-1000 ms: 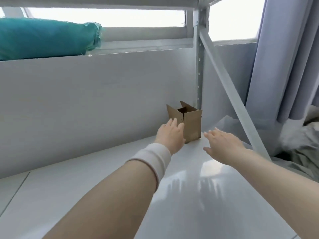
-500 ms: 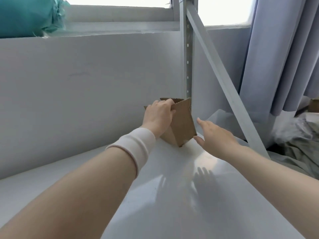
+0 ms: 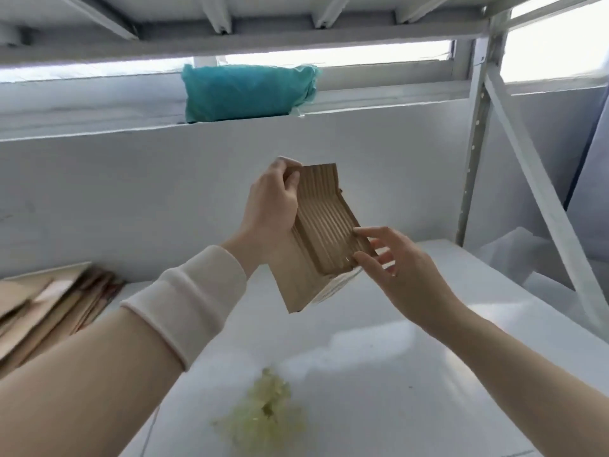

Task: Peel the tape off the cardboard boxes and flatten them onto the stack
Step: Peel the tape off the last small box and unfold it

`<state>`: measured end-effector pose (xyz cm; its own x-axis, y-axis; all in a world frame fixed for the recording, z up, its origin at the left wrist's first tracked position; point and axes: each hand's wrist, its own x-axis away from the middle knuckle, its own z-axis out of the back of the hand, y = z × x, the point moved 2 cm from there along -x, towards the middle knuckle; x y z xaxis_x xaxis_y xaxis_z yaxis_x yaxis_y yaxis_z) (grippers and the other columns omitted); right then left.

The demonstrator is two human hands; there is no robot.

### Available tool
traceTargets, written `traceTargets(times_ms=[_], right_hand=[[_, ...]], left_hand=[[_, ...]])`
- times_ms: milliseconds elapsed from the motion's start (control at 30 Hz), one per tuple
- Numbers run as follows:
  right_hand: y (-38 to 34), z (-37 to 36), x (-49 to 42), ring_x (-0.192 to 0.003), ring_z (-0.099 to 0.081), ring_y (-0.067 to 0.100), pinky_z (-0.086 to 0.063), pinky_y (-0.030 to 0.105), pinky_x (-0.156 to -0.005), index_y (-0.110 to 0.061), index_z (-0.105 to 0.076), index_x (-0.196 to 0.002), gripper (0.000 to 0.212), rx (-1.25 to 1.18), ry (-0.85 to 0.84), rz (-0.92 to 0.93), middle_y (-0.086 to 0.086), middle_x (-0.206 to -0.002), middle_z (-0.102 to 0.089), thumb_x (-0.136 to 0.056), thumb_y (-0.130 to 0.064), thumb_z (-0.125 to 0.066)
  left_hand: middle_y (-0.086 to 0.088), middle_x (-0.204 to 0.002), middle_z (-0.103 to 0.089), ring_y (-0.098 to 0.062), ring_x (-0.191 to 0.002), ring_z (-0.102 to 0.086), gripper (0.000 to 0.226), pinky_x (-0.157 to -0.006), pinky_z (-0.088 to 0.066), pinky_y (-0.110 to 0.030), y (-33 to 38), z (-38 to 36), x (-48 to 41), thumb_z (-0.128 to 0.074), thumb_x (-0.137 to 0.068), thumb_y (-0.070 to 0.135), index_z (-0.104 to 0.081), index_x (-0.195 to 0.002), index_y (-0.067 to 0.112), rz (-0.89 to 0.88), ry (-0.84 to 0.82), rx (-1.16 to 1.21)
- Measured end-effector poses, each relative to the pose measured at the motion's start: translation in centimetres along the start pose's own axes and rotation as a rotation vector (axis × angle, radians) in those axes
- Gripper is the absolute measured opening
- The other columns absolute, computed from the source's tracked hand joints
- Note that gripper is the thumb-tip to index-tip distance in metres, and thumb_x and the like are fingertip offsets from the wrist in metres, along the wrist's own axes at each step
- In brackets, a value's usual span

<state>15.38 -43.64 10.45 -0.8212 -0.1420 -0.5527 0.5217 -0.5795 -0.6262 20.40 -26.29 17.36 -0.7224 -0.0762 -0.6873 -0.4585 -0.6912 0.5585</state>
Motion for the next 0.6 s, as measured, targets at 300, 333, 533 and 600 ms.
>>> traceTargets(times_ms=[300, 333, 533, 600], right_hand=[[-15.4, -13.3, 6.2, -0.076, -0.059, 0.003, -0.041, 0.011, -0.063, -0.023, -0.055, -0.092, 0.017, -0.15, -0.109, -0.057, -0.005, -0.1, -0.059, -0.082, -0.033, -0.065], [-16.5, -14.8, 6.7, -0.077, -0.058, 0.005, -0.042, 0.015, -0.066, -0.022, -0.055, -0.091, 0.018, -0.134, -0.131, -0.075, -0.004, -0.101, -0.058, -0.082, -0.034, -0.065], [-19.8, -21.6, 9.2, -0.086, -0.05, 0.012, -0.035, 0.021, -0.077, -0.017, -0.06, -0.091, 0.02, 0.018, -0.377, -0.161, 0.002, -0.108, -0.052, -0.087, -0.036, -0.059], [-20.5, -22.8, 9.5, -0.084, -0.047, 0.012, -0.033, 0.021, -0.077, -0.014, -0.061, -0.094, 0.023, 0.042, -0.416, -0.178, 0.003, -0.108, -0.049, -0.089, -0.036, -0.056]], left_hand=[[-0.008, -0.11, -0.059, -0.025, -0.108, -0.052, 0.025, -0.091, -0.037, -0.035, -7.5, 19.2, 10.9, -0.033, -0.099, 0.016, -0.053, -0.112, 0.008, 0.269, 0.293, -0.13], [-0.009, -0.109, -0.059, -0.026, -0.107, -0.052, 0.025, -0.092, -0.038, -0.037, -8.7, 20.4, 12.2, -0.032, -0.1, 0.016, -0.052, -0.112, 0.008, 0.304, 0.329, -0.133], [-0.009, -0.094, -0.055, -0.026, -0.094, -0.052, 0.023, -0.074, -0.031, -0.026, -15.2, 23.6, 18.7, -0.028, -0.1, 0.015, -0.05, -0.105, 0.013, 0.557, 0.427, -0.035], [-0.008, -0.096, -0.054, -0.022, -0.091, -0.049, 0.026, -0.069, -0.026, -0.023, -16.6, 23.9, 19.8, -0.026, -0.1, 0.016, -0.05, -0.109, 0.01, 0.648, 0.455, 0.0]])
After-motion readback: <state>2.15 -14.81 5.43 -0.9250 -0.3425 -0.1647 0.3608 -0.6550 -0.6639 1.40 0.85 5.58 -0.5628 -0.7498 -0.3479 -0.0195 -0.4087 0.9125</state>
